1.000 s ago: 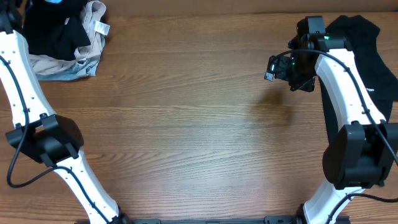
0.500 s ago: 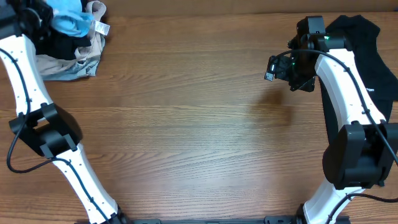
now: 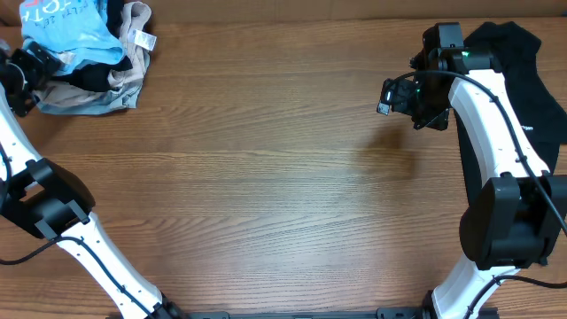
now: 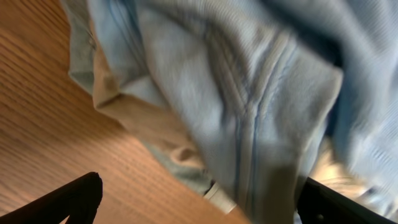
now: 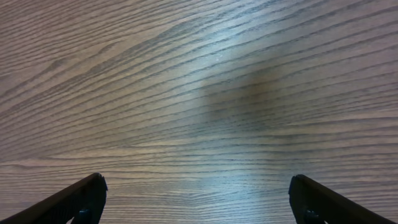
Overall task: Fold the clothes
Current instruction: 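Carry the bundle with the left gripper to the top-left clothes pile, then lower the bundle onto the pile and open the left gripper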
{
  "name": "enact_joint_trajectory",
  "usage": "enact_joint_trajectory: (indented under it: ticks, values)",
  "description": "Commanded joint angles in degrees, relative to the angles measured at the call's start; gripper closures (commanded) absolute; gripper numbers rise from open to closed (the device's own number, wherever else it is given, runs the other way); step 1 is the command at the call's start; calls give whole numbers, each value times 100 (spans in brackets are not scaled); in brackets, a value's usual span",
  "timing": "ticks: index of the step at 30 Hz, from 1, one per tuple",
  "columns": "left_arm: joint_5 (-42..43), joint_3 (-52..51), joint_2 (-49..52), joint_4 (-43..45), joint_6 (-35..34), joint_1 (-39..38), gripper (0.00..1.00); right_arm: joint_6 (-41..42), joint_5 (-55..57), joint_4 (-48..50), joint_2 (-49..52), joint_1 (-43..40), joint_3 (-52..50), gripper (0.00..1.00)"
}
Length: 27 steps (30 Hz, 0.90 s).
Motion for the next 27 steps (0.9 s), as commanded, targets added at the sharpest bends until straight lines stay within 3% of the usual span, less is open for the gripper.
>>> enact_joint_trajectory:
  ticks: [1, 9, 14, 19, 27]
  values:
    - [31, 310, -122, -192, 817, -127, 0, -24, 59, 20, 17, -13, 81, 2]
    - [146, 1648, -146, -592, 1836, -396, 0, -22, 59, 15, 17, -13, 81, 2]
    - [-280, 2135, -146, -177, 2164, -625, 0, -22, 59, 15, 17, -13, 81, 2]
    - [-1482, 1731, -105, 1047, 2212, -885, 0, -22, 59, 11, 17, -13, 81, 0]
    - [-1152, 221, -98, 2944, 2262, -940, 0, -24, 61, -22, 17, -13, 81, 0]
